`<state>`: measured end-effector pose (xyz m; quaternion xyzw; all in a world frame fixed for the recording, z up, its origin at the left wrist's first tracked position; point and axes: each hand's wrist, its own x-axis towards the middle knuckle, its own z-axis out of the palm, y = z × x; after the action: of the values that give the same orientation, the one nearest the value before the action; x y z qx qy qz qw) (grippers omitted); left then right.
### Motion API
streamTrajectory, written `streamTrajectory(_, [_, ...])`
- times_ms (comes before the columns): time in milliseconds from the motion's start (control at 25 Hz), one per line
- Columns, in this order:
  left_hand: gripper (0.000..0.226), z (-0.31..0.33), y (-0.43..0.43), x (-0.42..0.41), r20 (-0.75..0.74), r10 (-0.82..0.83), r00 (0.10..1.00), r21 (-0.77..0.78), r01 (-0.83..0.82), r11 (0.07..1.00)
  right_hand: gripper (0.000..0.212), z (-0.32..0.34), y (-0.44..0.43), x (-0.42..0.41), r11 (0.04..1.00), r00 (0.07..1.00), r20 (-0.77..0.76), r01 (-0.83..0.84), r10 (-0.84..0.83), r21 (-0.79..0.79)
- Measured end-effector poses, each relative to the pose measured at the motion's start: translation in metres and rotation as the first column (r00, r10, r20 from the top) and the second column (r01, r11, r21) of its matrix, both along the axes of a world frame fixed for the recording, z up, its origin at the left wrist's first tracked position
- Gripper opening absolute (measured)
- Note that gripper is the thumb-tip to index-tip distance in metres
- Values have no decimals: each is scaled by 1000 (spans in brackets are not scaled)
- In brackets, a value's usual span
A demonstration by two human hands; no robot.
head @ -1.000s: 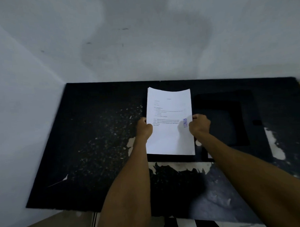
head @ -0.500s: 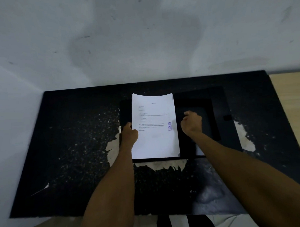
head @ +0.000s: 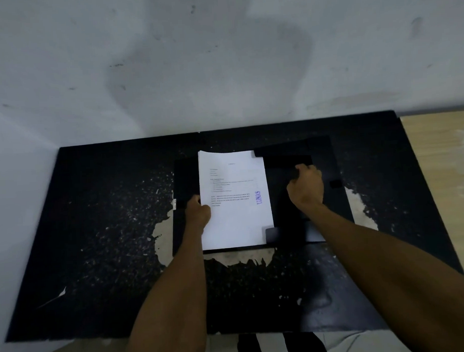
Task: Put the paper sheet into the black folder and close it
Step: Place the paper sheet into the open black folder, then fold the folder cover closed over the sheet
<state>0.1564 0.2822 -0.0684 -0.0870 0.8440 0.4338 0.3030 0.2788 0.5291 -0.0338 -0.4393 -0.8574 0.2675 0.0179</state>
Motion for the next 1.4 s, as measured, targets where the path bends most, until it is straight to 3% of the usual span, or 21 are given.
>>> streamTrajectory(160, [39, -4, 22, 10, 41, -38, 998, 9, 38, 999, 66, -2, 16, 19, 994, 985, 169, 28, -46, 106])
streamTrajectory(280, [39, 0, 53, 25, 26, -49, 998, -3, 50, 999, 79, -8, 25, 29, 991, 960, 247, 130, -135, 38])
streamTrajectory(360, [59, 5, 79, 39, -50, 12, 999, 6, -12, 1000, 80, -12, 31, 35, 986, 949, 276, 165, -151, -25])
streamTrajectory(440, [66, 6, 100, 52, -124, 45, 991, -29, -49, 998, 77, -14, 38, 39, 985, 950, 279, 163, -140, -63])
streamTrajectory(560, [46, 4, 123, 61, -181, -15, 983, -120, -7, 993, 72, -15, 46, 43, 986, 962, 245, 144, -120, -85])
streamTrajectory(640, [46, 6, 141, 66, -187, -55, 981, -95, 38, 995, 70, -15, 50, 45, 989, 966, 237, 123, -101, -82])
streamTrajectory(760, [51, 12, 164, 77, -182, -187, 965, -123, 167, 978, 68, -16, 52, 51, 995, 971, 231, 84, -69, -57])
streamTrajectory(920, [47, 13, 163, 47, -252, -376, 892, -346, 279, 895, 62, -23, 56, 58, 999, 979, 200, 47, -45, -6])
streamTrajectory(1040, [45, 14, 168, 23, -202, -419, 885, -351, 334, 875, 60, -27, 58, 57, 997, 983, 168, 74, -75, 12])
streamTrajectory(1120, [42, 15, 178, 31, -219, -381, 898, -368, 285, 885, 60, -26, 56, 55, 996, 981, 170, 84, -88, 33])
streamTrajectory(1240, [37, 18, 191, 59, -242, -193, 951, -361, 97, 927, 56, -24, 58, 53, 994, 982, 160, 98, -105, 50])
streamTrajectory(1400, [39, 20, 195, 67, -254, -211, 944, -370, 107, 923, 54, -22, 59, 51, 993, 978, 176, 103, -112, 58])
